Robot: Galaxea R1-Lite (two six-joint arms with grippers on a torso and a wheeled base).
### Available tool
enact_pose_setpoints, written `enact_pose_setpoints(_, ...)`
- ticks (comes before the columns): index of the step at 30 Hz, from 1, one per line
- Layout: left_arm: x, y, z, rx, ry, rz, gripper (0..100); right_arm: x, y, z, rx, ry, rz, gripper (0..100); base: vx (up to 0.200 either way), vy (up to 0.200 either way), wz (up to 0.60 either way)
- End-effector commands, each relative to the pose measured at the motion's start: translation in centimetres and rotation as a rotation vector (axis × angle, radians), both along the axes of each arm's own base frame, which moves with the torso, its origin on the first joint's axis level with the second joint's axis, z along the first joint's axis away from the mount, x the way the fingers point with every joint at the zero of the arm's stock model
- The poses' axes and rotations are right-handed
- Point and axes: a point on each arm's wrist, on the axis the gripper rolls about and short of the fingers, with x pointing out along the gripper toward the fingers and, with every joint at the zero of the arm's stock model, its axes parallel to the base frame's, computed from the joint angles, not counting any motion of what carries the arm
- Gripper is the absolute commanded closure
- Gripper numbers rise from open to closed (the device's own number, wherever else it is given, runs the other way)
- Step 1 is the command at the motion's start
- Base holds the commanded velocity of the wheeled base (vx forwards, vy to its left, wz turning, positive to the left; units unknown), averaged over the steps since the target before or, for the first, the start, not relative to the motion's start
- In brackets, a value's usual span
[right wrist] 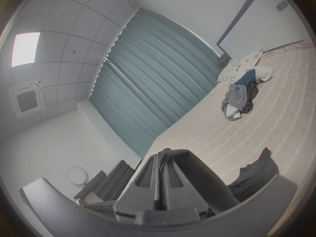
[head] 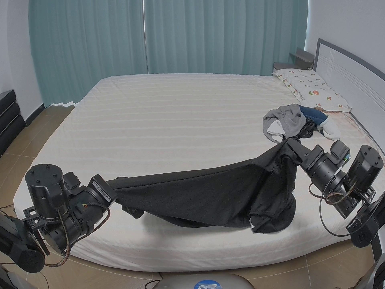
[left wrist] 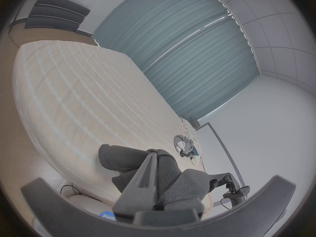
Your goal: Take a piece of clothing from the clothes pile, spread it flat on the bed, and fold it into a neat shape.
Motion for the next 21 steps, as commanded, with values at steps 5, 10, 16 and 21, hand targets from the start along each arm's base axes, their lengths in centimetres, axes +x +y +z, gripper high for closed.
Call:
enact_pose_setpoints(5,-1.2,0.6,1.6,-0.014,-0.060,-0.013,100,-3.0,-0.1,3.1,0.012,-0.132,0.043,100,-0.200,0.000,0.00)
enact_pose_setpoints(10,-2.3,1.2,3.1,-0.010,-0.128,-0.020,100,-4.5,-0.7,5.3,0.003,-0.240,0.039,100,-0.200,0.000,0.00)
enact_pose_setpoints(16,-3.1,2.0,5.7,-0.005,-0.183,-0.013,100,-6.0,-1.4,8.6,0.005,-0.308,0.040,100,-0.033,0.000,0.00)
enact_pose_setpoints(21,-2.2,2.3,8.2,-0.012,-0.204,0.021,100,-6.6,-2.1,13.1,0.026,-0.344,0.046,100,0.000,0.000,0.00)
